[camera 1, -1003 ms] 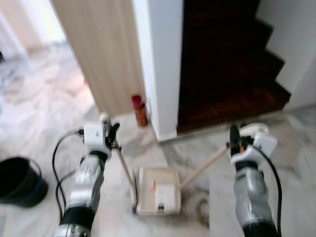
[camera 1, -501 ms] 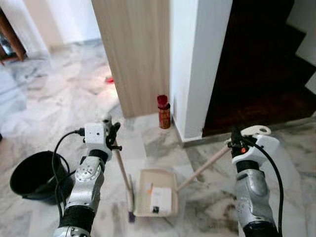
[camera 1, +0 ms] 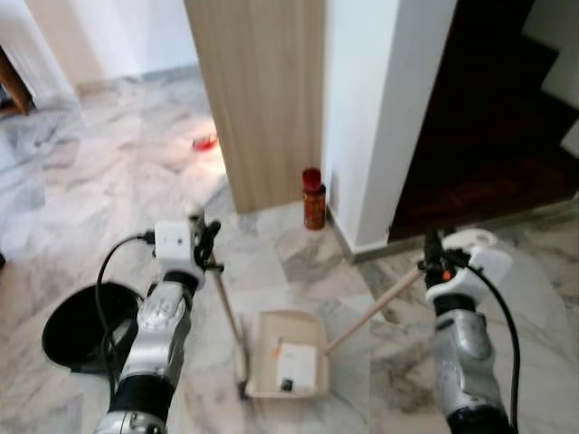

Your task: Sweep floor

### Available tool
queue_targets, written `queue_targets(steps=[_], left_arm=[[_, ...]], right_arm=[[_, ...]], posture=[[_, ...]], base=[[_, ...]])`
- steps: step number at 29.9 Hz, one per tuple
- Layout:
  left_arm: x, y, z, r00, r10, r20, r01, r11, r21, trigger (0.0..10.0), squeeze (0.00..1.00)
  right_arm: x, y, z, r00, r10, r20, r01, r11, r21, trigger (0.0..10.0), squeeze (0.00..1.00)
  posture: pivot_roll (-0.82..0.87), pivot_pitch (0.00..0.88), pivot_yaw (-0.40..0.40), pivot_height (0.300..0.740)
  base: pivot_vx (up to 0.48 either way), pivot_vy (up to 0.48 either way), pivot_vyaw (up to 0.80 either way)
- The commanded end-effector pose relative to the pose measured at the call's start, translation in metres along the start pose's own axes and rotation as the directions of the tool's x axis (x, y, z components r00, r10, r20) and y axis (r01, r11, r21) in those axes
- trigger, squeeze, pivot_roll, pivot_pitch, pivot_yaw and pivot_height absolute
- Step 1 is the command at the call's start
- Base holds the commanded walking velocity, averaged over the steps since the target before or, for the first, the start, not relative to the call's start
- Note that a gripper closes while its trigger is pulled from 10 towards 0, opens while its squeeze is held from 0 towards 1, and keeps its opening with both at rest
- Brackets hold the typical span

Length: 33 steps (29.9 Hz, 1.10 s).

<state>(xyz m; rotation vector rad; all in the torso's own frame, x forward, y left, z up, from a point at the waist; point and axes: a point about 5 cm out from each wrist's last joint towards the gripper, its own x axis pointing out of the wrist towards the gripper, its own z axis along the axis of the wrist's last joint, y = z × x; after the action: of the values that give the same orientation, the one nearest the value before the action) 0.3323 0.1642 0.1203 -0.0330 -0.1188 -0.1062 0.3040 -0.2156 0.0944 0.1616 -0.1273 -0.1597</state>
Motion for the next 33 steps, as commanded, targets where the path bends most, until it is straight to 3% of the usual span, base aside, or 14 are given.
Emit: queue_targets(steps=[1, 14, 33], left_arm=[[-0.002, 0.015, 0.002, 1.000, 0.031, 0.005, -0.031, 0.999, 0.026, 10.0, 0.00], [0.005, 0.016, 0.003, 1.000, -0.015, -0.010, 0.016, 0.999, 0.051, 10.0, 0.00], [0.009, 0.020, 0.010, 1.000, 0.002, 0.017, -0.003, 0.998, 0.066, 10.0, 0.00]], right_arm=[[0.008, 0.020, 0.014, 0.996, 0.037, 0.077, -0.040, 0.999, 0.036, 10.0, 0.00], [0.004, 0.029, 0.009, 0.996, 0.027, 0.085, -0.032, 0.998, 0.060, 10.0, 0.00], [0.014, 0.029, 0.016, 0.994, 0.048, 0.098, -0.053, 0.997, 0.050, 10.0, 0.00]], posture=[[-0.15, 0.000, 0.080, 0.740], [-0.18, 0.000, 0.136, 0.740], [-0.08, 0.000, 0.114, 0.740]], base=[[0.000, 0.439, 0.80], [0.000, 0.435, 0.04], [0.000, 0.434, 0.00]])
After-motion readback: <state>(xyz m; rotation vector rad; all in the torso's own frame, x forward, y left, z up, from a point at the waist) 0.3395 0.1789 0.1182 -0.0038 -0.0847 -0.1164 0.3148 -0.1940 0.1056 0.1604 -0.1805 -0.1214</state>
